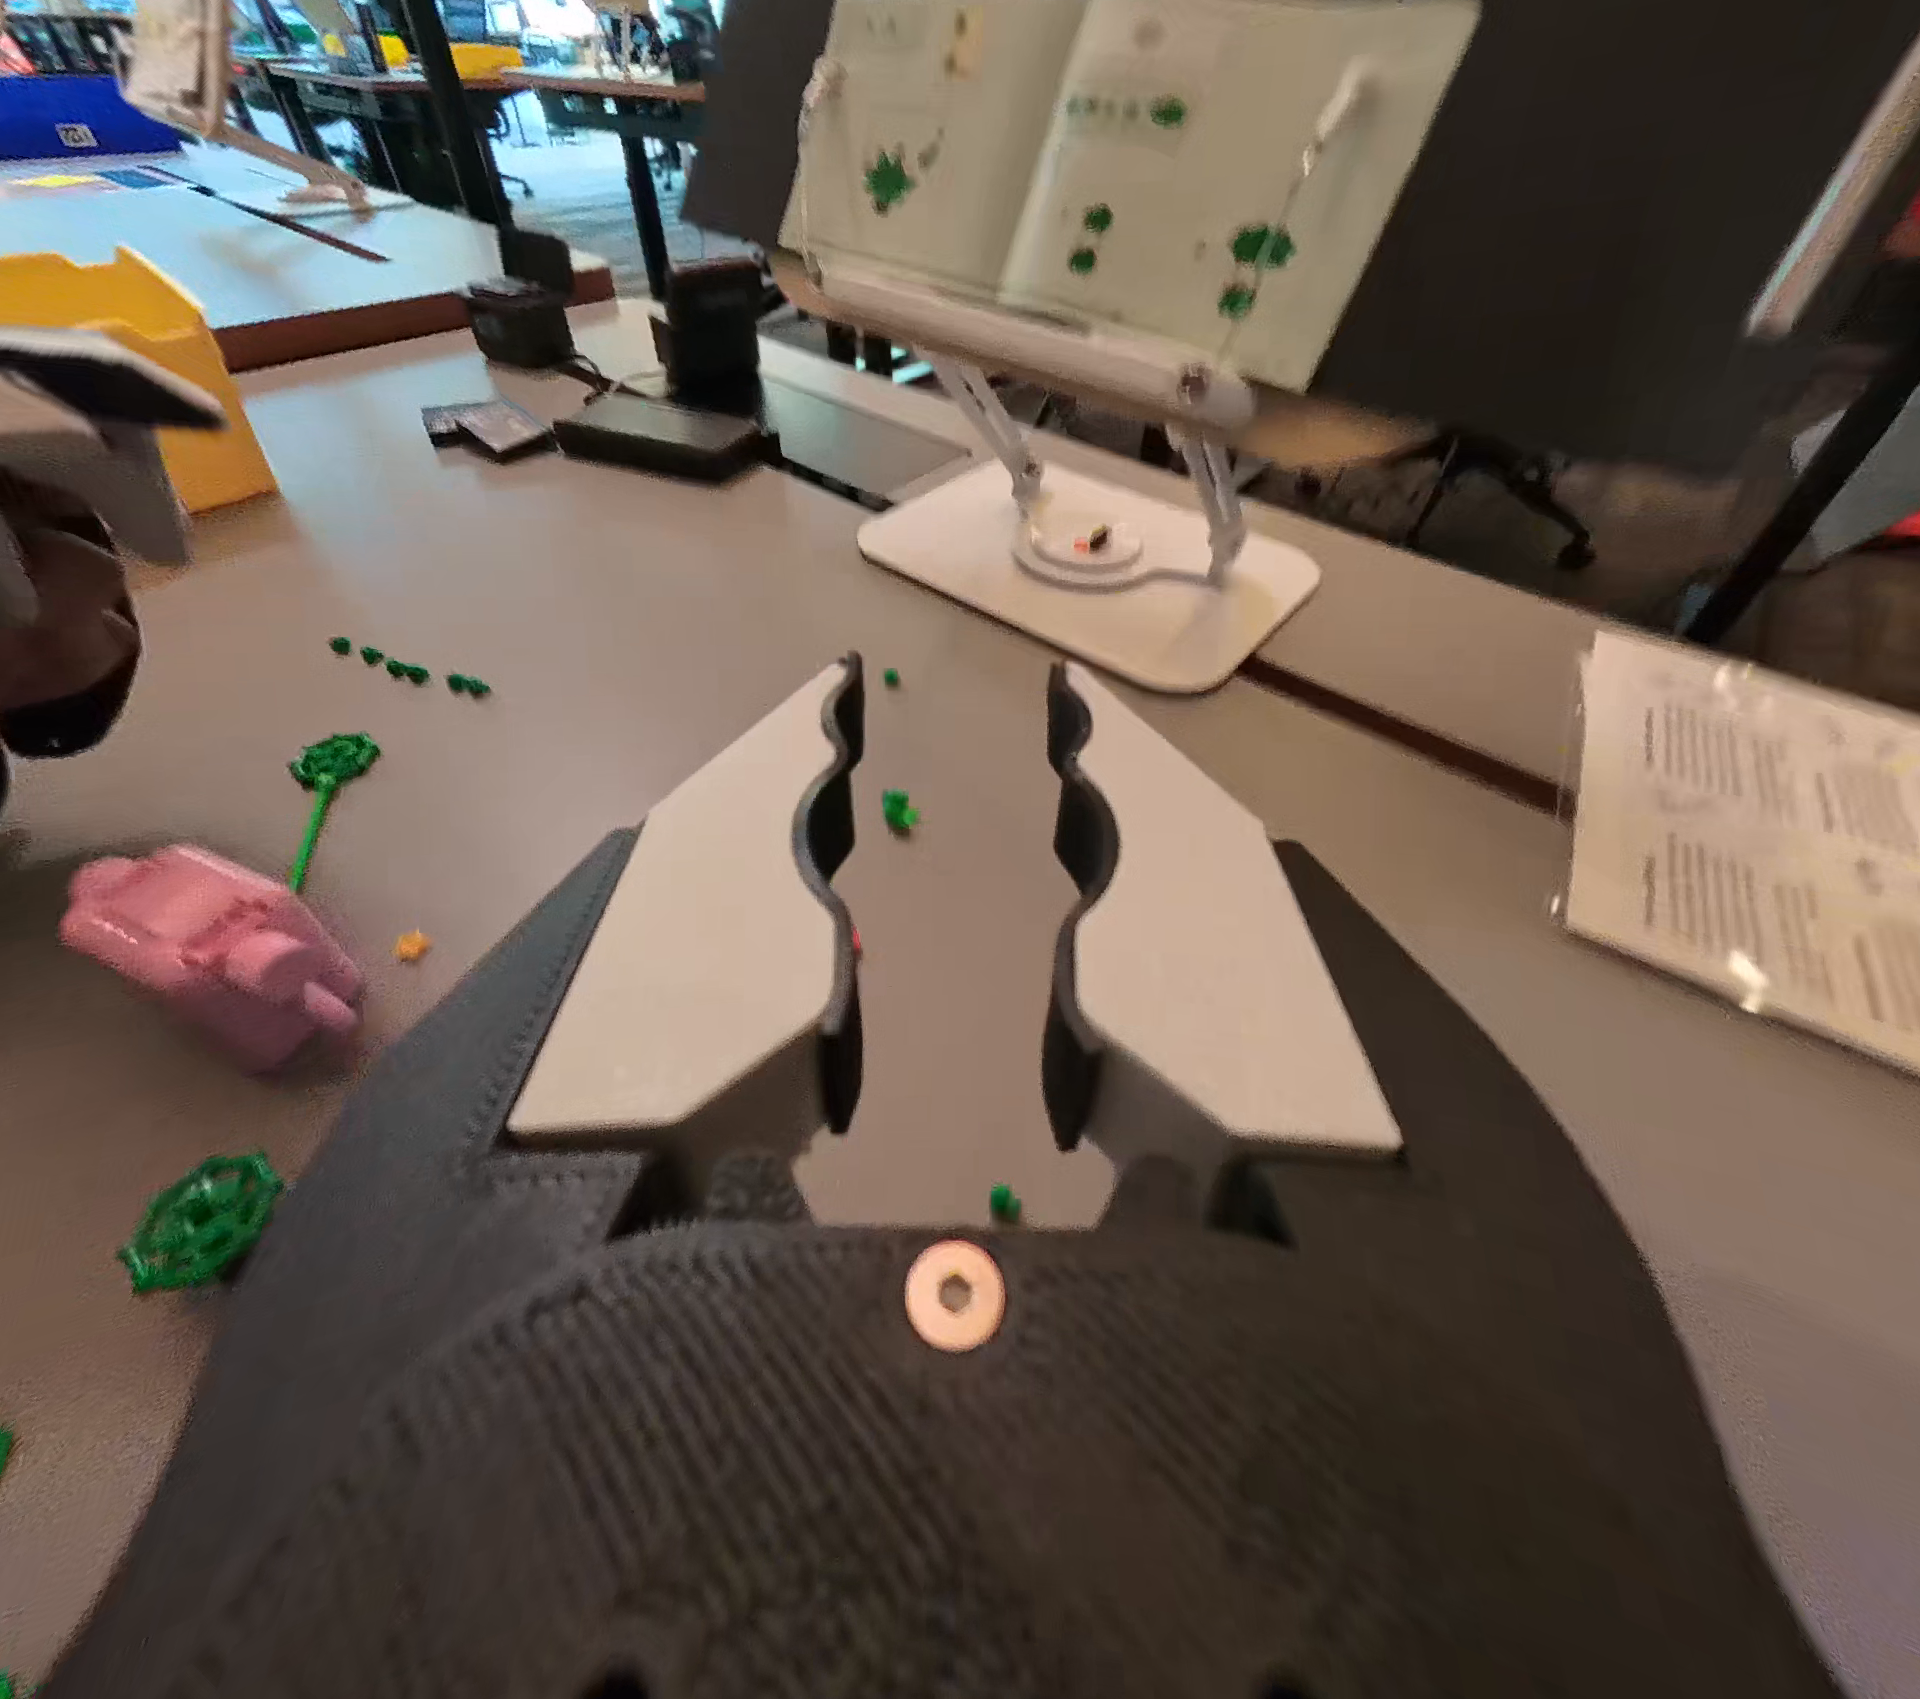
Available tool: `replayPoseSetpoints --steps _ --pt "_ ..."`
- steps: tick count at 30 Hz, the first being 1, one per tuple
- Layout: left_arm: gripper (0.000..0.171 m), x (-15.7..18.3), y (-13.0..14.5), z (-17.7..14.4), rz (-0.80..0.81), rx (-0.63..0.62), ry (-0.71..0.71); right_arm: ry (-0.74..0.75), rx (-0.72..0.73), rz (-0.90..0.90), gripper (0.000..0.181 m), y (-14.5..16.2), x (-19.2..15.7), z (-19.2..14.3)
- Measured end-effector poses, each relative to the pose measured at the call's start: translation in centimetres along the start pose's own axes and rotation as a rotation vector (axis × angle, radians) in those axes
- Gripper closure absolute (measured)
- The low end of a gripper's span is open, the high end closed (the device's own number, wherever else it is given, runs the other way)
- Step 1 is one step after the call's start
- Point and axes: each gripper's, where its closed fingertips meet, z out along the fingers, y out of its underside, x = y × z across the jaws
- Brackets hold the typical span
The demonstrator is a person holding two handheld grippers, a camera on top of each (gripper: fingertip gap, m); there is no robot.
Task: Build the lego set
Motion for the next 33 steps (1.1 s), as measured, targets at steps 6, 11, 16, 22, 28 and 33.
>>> replayPoseSetpoints --steps 6,11,16,22,28,33 --pt "0.152 -1.0 1.0 0.4 -0.061 -0.018 -0.011 -0.007 -0.084 0.123 0.144 4.5 2.3 -0.9" --pt "0.152 -1.2 1.9 0.6 -0.058 -0.051 -0.015 -0.017 -0.127 0.112 0.141 5.4 1.9 -0.6" --pt "0.152 -2.0 2.2 0.2 -0.062 -0.058 -0.034 -0.093 -0.22 -0.011 0.143 6.9 -2.3 1.0" --pt "0.152 -3.3 2.8 -0.2 -0.077 -0.069 -0.066 -0.134 -0.23 -0.03 0.143 7.0 -3.9 1.3" --pt "0.152 -3.3 3.4 -0.1 -0.081 -0.089 -0.057 -0.04 -0.185 -0.056 0.143 5.1 -1.3 0.0" --pt "0.152 -3.1 3.7 0.1 -0.06 -0.109 -0.056 -0.057 -0.212 -0.073 0.14 4.7 -1.0 -0.9"
